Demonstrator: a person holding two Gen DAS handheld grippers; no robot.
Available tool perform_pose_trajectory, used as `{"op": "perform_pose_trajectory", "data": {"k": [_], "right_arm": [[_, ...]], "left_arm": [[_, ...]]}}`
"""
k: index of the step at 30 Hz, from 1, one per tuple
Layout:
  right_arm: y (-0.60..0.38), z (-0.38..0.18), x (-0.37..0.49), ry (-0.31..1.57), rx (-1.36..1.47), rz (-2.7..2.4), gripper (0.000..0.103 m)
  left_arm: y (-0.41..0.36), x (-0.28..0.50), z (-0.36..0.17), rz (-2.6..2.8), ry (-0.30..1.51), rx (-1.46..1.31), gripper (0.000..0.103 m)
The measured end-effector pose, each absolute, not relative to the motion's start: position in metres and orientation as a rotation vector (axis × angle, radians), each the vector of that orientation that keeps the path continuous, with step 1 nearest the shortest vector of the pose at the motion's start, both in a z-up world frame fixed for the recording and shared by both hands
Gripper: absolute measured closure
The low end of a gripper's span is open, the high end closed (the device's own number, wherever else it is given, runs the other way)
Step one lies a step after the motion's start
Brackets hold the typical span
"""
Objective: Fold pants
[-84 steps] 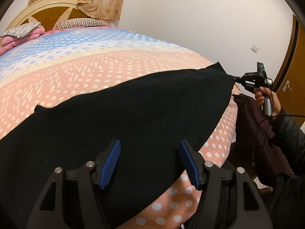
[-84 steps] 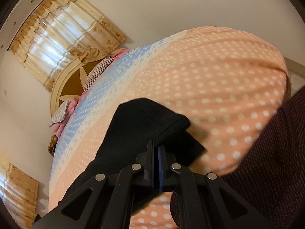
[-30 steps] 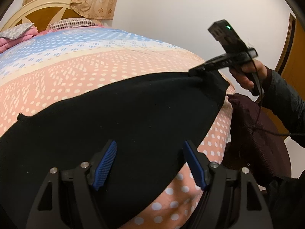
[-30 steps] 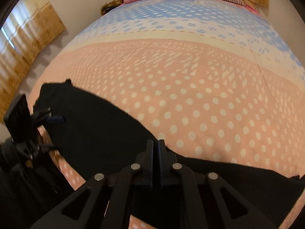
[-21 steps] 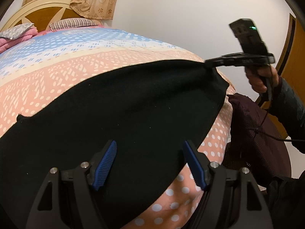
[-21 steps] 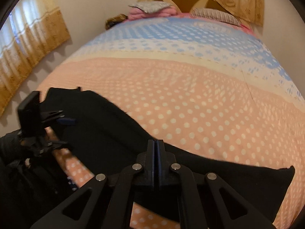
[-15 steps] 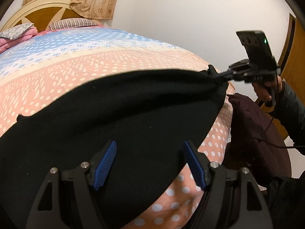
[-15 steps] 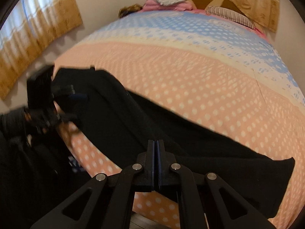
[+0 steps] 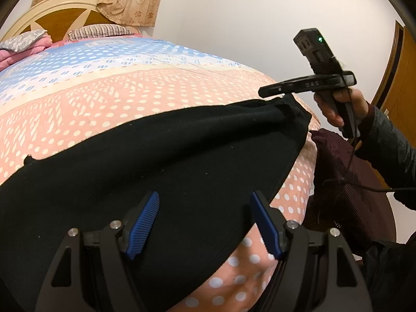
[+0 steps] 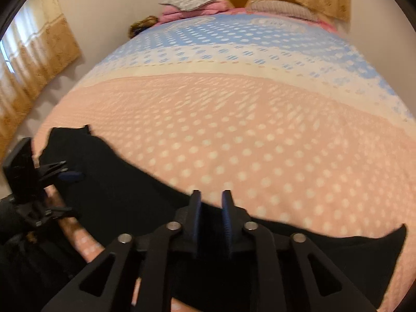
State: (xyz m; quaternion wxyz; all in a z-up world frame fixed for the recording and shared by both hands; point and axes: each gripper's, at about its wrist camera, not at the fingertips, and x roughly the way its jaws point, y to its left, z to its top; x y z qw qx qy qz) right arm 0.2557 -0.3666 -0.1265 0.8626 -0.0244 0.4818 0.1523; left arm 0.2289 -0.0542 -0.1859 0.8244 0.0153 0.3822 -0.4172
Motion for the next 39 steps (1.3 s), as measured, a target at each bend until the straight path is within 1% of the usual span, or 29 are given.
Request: {"op": "perform_pose_trajectory", "data": {"k": [2, 6, 7, 8, 9, 11, 15, 19, 22, 23, 24, 25, 27, 30, 37, 38, 39], "right_arm": [[-0.383, -0.123, 0.251, 0.997, -0.022, 0.265, 0.08], [-0.462, -0.108, 0.21, 0.894, 0.195, 0.094, 0.078], [-0.487, -0.104, 0.194, 0.858, 0.271, 0.036, 0.077], [-0.512, -0.103, 0.176, 0.835, 0.332, -0.037, 0.071], [-0.53, -0.105, 0.162, 0.83, 0.368, -0.108, 0.068], [-0.558, -0.114, 0.141, 0.84, 0.425, -0.212, 0.068], [-0.581, -0.129, 0.126, 0.832, 0.502, -0.262, 0.068], [-0.591, -0.14, 0.125, 0.853, 0.496, -0.36, 0.068], [-0.605, -0.154, 0.124, 0.854, 0.586, -0.358, 0.068], [-0.606, -0.158, 0.125, 0.859, 0.597, -0.353, 0.069], [-0.604, -0.16, 0.121, 0.862, 0.59, -0.35, 0.086], [-0.601, -0.159, 0.12, 0.862, 0.57, -0.34, 0.094], [-0.594, -0.151, 0.114, 0.839, 0.524, -0.343, 0.097], [-0.596, -0.143, 0.103, 0.805, 0.522, -0.36, 0.098], [-0.601, -0.165, 0.107, 0.892, 0.499, -0.405, 0.097], [-0.597, -0.161, 0.11, 0.894, 0.462, -0.421, 0.095], [-0.593, -0.157, 0.112, 0.891, 0.429, -0.439, 0.083]], "left_arm": [[-0.052, 0.225, -0.183, -0.896, 0.808, 0.032, 0.028], [-0.059, 0.211, -0.185, -0.94, 0.798, 0.082, 0.028], [-0.062, 0.209, -0.186, -0.947, 0.794, 0.098, 0.028], [-0.064, 0.207, -0.187, -0.947, 0.787, 0.115, 0.028], [-0.066, 0.206, -0.187, -0.946, 0.781, 0.125, 0.028], [-0.069, 0.208, -0.186, -0.95, 0.78, 0.112, 0.028], [-0.071, 0.212, -0.185, -0.945, 0.787, 0.095, 0.028], [-0.07, 0.212, -0.183, -0.939, 0.792, 0.096, 0.028], [-0.065, 0.213, -0.184, -0.939, 0.799, 0.074, 0.028], [-0.063, 0.214, -0.184, -0.941, 0.801, 0.066, 0.028], [-0.065, 0.215, -0.184, -0.942, 0.802, 0.063, 0.028], [-0.065, 0.215, -0.185, -0.942, 0.802, 0.062, 0.028], [-0.065, 0.215, -0.185, -0.944, 0.8, 0.063, 0.028], [-0.063, 0.216, -0.185, -0.946, 0.798, 0.061, 0.028], [-0.062, 0.214, -0.184, -0.948, 0.802, 0.059, 0.028], [-0.061, 0.213, -0.184, -0.948, 0.803, 0.061, 0.028], [-0.06, 0.213, -0.183, -0.947, 0.806, 0.058, 0.028]]}}
